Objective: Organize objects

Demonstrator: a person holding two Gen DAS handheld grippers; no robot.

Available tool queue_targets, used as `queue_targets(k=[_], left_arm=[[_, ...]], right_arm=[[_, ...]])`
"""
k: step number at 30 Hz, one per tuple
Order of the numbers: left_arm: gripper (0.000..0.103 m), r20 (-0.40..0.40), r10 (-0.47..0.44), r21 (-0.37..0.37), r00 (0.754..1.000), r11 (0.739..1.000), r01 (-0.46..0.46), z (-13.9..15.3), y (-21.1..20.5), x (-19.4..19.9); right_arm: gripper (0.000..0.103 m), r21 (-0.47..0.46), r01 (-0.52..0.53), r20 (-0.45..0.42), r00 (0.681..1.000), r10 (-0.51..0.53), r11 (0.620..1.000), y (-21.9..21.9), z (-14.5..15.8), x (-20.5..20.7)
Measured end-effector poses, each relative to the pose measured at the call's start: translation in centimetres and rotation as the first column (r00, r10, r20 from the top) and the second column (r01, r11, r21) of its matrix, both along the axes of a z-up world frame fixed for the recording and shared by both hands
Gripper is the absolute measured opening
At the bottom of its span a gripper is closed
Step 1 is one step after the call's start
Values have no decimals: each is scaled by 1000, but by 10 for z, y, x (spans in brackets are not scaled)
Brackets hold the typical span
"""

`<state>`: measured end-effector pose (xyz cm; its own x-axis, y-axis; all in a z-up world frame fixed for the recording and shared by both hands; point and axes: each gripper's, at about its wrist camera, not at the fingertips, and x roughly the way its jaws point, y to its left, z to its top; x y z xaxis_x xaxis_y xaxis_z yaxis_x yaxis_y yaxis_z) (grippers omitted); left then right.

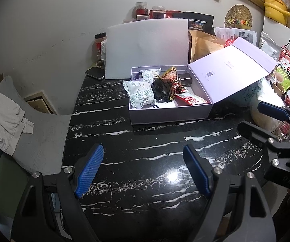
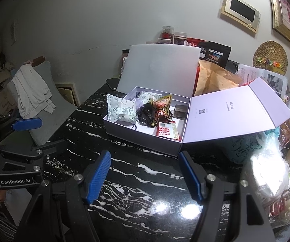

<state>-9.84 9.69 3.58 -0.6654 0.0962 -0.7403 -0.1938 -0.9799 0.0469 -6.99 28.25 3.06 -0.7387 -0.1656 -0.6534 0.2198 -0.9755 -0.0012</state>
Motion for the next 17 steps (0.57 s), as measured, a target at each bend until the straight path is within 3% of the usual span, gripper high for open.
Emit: queue_targets(k=[10, 17], left_arm=[[82, 26, 13, 4, 1000, 1000, -14, -19, 7, 7], [82, 60, 76, 36, 995, 996, -78, -42, 10, -2]], right_arm=[[70, -27, 36, 14, 999, -36, 999, 10, -12, 8], [70, -59, 119, 16, 993, -118, 991, 27, -27, 7]])
